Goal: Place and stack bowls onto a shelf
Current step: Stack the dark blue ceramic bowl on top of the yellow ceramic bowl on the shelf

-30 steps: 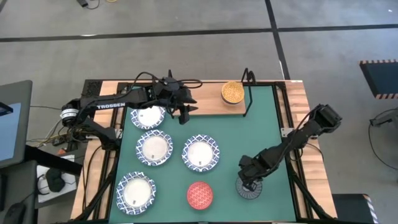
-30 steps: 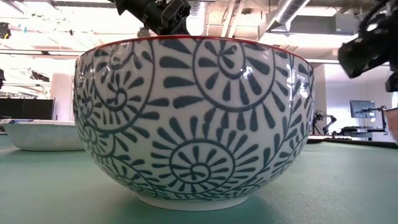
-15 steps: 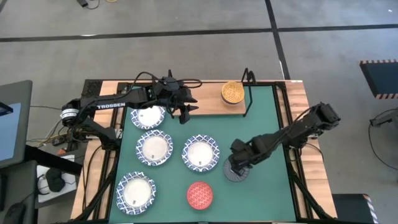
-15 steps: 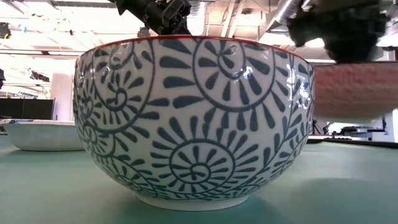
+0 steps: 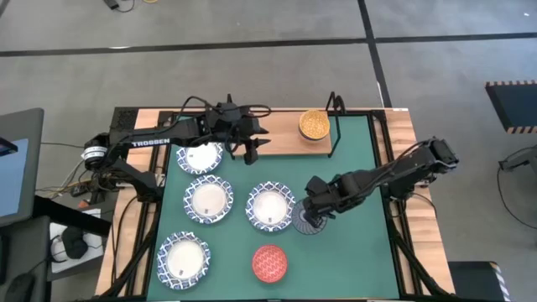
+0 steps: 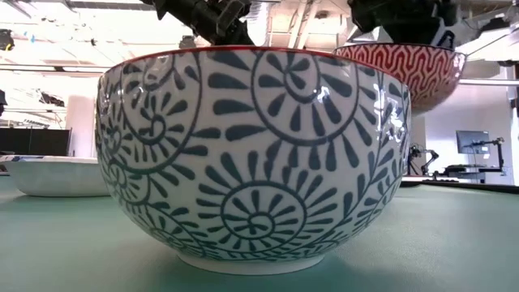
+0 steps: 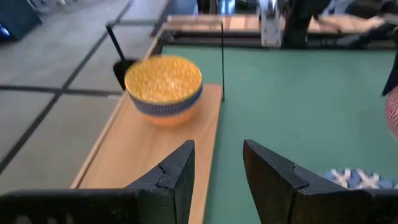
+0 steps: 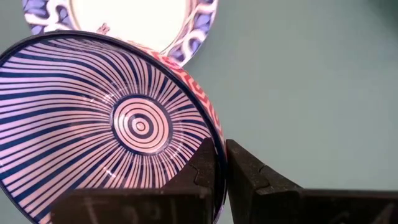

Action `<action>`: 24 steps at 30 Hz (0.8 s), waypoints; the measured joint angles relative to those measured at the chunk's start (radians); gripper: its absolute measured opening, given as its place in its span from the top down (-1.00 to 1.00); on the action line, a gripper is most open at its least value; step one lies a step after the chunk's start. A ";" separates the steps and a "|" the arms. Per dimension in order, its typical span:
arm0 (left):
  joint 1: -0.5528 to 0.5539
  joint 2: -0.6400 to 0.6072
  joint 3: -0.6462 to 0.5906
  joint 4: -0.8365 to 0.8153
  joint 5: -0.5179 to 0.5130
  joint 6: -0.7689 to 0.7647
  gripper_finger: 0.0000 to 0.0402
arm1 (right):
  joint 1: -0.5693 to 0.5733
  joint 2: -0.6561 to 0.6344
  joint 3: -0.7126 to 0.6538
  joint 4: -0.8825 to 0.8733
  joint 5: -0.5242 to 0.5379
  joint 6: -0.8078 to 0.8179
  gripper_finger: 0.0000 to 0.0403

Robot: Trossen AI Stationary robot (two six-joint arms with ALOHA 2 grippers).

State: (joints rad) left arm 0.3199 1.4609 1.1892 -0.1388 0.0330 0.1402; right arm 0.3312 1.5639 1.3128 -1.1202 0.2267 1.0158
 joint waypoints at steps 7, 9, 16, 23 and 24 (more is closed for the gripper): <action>0.000 0.000 0.000 0.061 0.000 -0.005 0.38 | -0.090 0.000 0.101 -0.072 0.039 -0.164 0.81; 0.000 0.000 0.000 0.059 0.000 -0.015 0.38 | -0.120 0.000 0.132 -0.080 0.039 -0.226 0.81; 0.000 -0.002 0.000 0.050 0.001 -0.046 0.38 | -0.262 0.000 0.225 -0.080 0.039 -0.477 0.81; 0.000 -0.003 0.000 -0.025 -0.017 -0.102 0.38 | -0.487 -0.001 0.336 -0.074 0.042 -0.685 0.81; 0.000 -0.003 0.000 -0.040 -0.029 -0.111 0.38 | -0.526 -0.001 0.349 -0.073 0.045 -0.694 0.81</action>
State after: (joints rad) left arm 0.3202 1.4574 1.1892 -0.1788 0.0044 0.0288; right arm -0.1951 1.5631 1.6618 -1.1931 0.2714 0.3218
